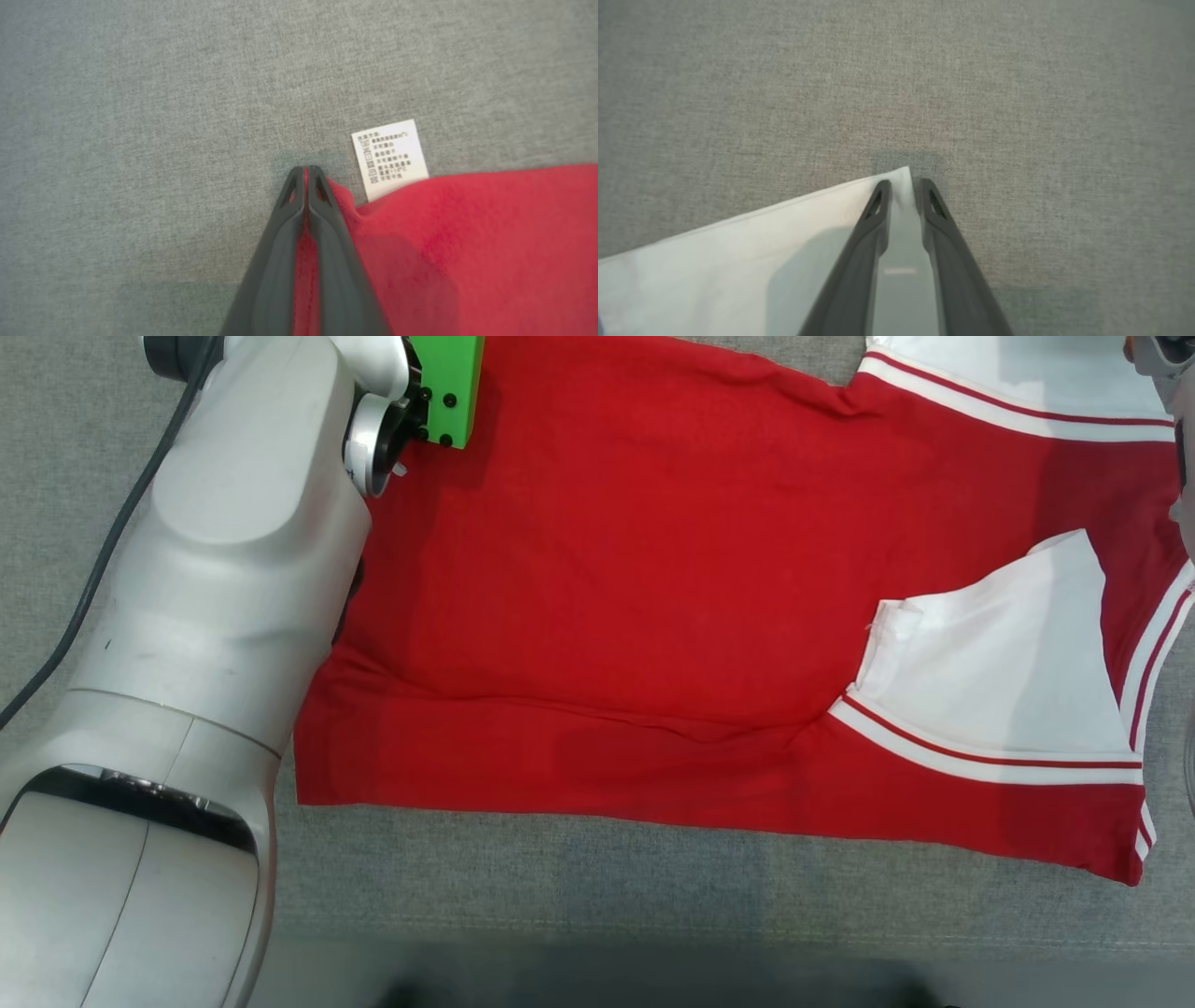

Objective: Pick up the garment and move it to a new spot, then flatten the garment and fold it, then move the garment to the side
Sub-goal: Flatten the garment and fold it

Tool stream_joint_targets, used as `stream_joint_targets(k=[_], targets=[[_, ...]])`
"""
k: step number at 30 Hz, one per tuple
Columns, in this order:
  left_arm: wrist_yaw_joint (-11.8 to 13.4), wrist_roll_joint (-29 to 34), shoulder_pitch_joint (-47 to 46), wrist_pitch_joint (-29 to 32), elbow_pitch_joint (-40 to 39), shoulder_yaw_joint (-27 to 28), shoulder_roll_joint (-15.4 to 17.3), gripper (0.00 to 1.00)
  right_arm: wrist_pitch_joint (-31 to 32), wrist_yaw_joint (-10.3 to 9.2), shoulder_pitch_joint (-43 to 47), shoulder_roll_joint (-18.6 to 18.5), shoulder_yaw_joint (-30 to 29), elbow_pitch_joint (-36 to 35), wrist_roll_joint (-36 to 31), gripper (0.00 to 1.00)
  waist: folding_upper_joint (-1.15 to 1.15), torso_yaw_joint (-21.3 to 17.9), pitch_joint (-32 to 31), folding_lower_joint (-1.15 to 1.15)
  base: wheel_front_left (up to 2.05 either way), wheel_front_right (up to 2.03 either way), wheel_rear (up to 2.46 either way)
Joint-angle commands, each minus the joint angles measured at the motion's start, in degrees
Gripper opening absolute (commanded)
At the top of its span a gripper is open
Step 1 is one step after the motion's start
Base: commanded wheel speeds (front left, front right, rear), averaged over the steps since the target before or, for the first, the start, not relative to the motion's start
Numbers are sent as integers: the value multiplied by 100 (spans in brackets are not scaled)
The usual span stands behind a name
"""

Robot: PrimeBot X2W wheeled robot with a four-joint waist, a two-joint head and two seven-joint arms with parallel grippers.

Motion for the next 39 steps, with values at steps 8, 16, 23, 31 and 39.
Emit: stream_joint_targets(k=[8, 16, 23, 31, 39], targets=[[55, -136, 8, -142, 176, -91, -14, 0, 40, -3, 3, 105, 52, 183, -106, 0, 0, -35, -74, 0, 0, 0, 0], [26, -249, 162, -580, 196, -63, 0, 0, -369, -2, 93, 283, 465, 7, 515, 0, 0, -155, -363, 0, 0, 0, 0], [-4, -305, 455, -1290, 202, 9, 136, 0, -165, -3, 666, -72, 1659, -1042, 2145, 0, 0, -360, -782, 0, 0, 0, 0], [-111, -261, 957, -2201, 18, 0, 329, 0, 313, -1, 2233, -1526, 2270, -3559, 3943, 0, 0, -483, -1169, 0, 0, 0, 0], [-30, -12, 1489, -2617, -210, -278, 584, 0, 568, -2, 3535, -2074, 2039, -5131, 4537, 0, 0, -527, -1371, 0, 0, 0, 0]])
